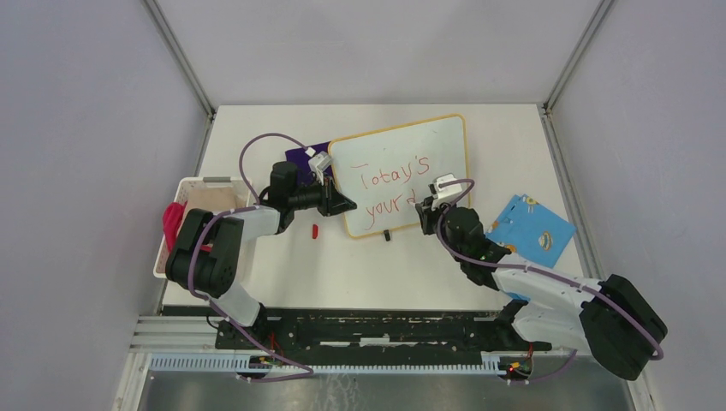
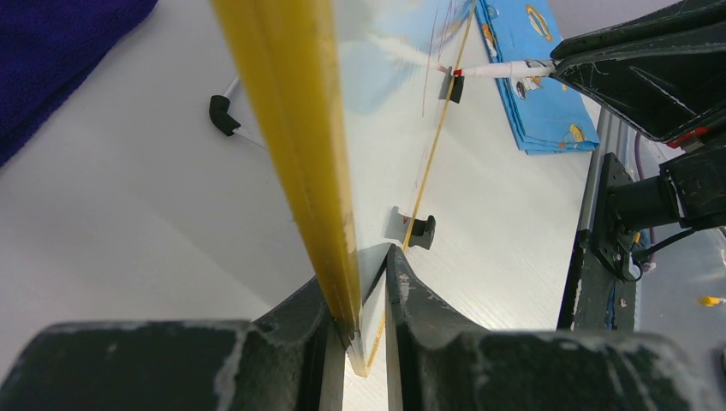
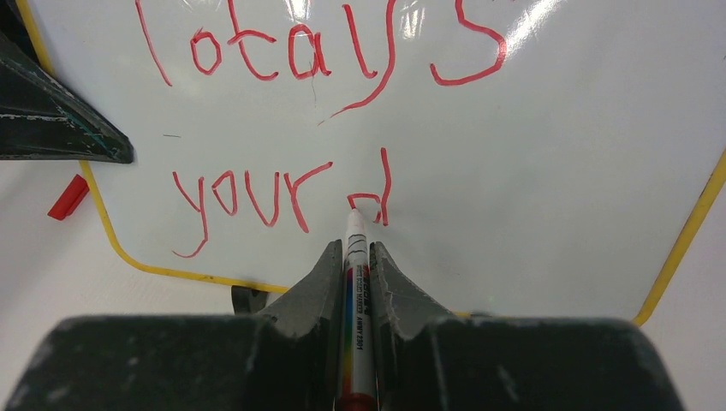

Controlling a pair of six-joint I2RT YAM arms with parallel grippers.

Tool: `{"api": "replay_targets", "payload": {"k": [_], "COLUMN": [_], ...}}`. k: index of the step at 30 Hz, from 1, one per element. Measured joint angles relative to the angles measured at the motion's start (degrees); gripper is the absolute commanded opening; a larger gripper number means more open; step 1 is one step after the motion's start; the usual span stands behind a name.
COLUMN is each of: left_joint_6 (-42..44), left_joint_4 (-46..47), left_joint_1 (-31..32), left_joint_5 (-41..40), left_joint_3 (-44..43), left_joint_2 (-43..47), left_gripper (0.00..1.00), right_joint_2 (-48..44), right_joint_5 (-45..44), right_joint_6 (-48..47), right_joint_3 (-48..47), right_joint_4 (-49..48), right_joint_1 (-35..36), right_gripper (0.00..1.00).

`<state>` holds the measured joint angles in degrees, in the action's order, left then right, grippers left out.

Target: Write a sentence on the whiteboard

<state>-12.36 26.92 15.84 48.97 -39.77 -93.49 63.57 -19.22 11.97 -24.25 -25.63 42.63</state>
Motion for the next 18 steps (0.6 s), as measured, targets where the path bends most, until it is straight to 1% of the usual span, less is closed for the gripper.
{"api": "replay_targets", "payload": {"k": [18], "left_joint_6": [0.0], "left_joint_4": [0.0], "left_joint_1": [0.0], "left_joint_5": [0.0], "left_joint_3": [0.0], "left_joint_2": [0.0], "left_gripper": [0.02], "right_joint_2": [1.2], "right_joint_5": [-0.6], "right_joint_6": [0.2], "right_joint_3": [-0.2], "right_joint_4": [0.0], "right_joint_1": [0.0], "right_gripper": [0.00]}}
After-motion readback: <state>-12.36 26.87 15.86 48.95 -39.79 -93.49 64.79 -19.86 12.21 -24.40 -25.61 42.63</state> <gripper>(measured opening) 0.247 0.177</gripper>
